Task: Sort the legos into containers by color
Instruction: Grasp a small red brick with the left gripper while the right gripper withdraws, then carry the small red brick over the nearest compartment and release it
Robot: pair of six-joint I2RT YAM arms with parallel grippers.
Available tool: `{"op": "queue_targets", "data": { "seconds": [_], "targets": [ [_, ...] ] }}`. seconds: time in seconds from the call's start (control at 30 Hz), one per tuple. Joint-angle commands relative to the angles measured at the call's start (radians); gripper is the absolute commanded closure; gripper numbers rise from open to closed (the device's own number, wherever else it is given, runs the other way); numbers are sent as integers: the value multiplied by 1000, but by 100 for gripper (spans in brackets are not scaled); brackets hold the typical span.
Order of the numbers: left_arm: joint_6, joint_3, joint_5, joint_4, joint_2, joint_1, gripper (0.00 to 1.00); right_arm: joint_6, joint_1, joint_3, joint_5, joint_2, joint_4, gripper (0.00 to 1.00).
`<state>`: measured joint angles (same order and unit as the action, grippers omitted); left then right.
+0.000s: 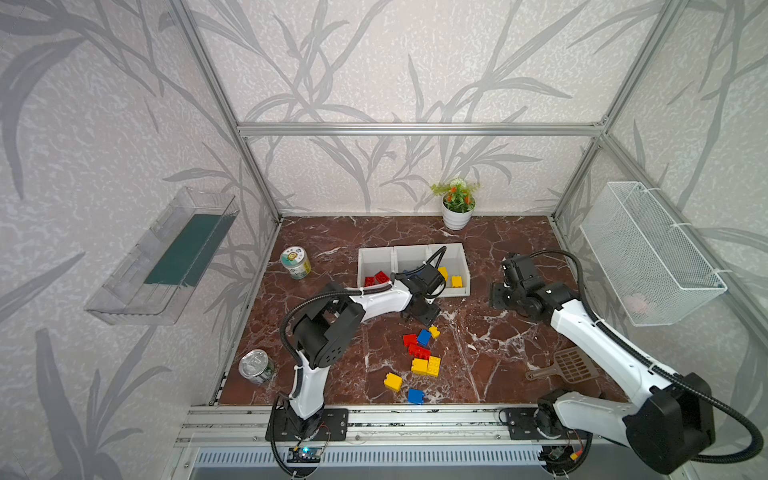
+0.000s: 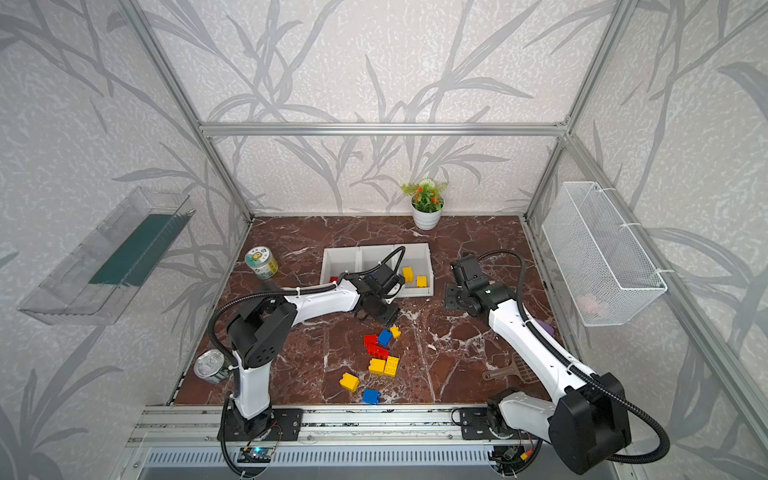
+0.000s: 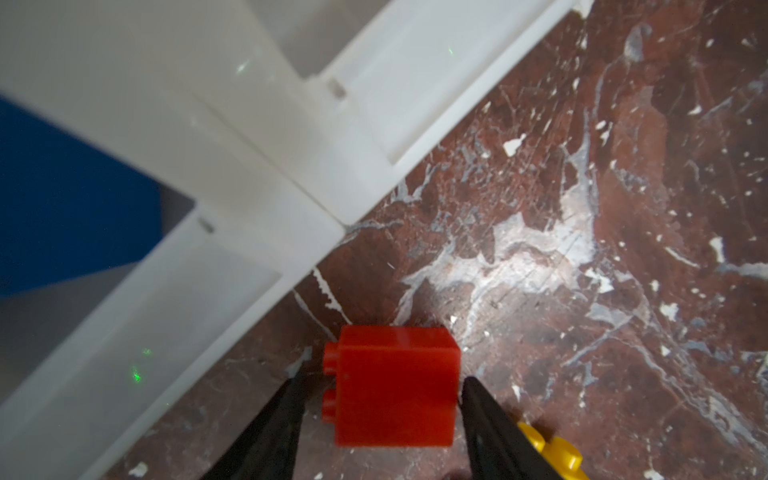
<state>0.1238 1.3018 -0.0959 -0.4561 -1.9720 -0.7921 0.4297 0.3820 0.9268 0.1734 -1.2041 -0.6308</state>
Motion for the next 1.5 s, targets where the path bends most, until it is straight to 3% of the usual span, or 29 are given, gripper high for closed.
{"op": "queue_targets", "data": {
  "seconds": [0.0, 0.2, 0.43, 0.53, 0.77, 1.0, 1.23, 1.47],
  "targets": [
    [-14, 11, 2, -1, -15, -11, 46, 1, -5, -16, -3, 36, -3, 36],
    [-8, -13, -13, 19, 5, -14, 63, 9, -5, -25, 0, 57, -15, 37],
    [-18, -49, -15, 10, 126, -12, 67, 11, -5, -26, 8, 74, -21, 37],
    [-1, -52, 50, -8, 215, 0, 67, 11, -5, -22, 5, 67, -20, 37],
    [0, -46, 141, 13, 353, 150, 66, 8, -5, -9, -6, 48, -11, 37],
    [10, -31, 139, 79, 294, 325, 65, 6, -5, -5, -18, 47, -9, 37],
    [31, 50, 138, 30, 171, 388, 62, 14, -5, -17, -16, 73, -12, 36],
    [45, 69, 157, 17, 156, 405, 48, 17, -5, -19, -13, 81, -21, 37]
  ]
}}
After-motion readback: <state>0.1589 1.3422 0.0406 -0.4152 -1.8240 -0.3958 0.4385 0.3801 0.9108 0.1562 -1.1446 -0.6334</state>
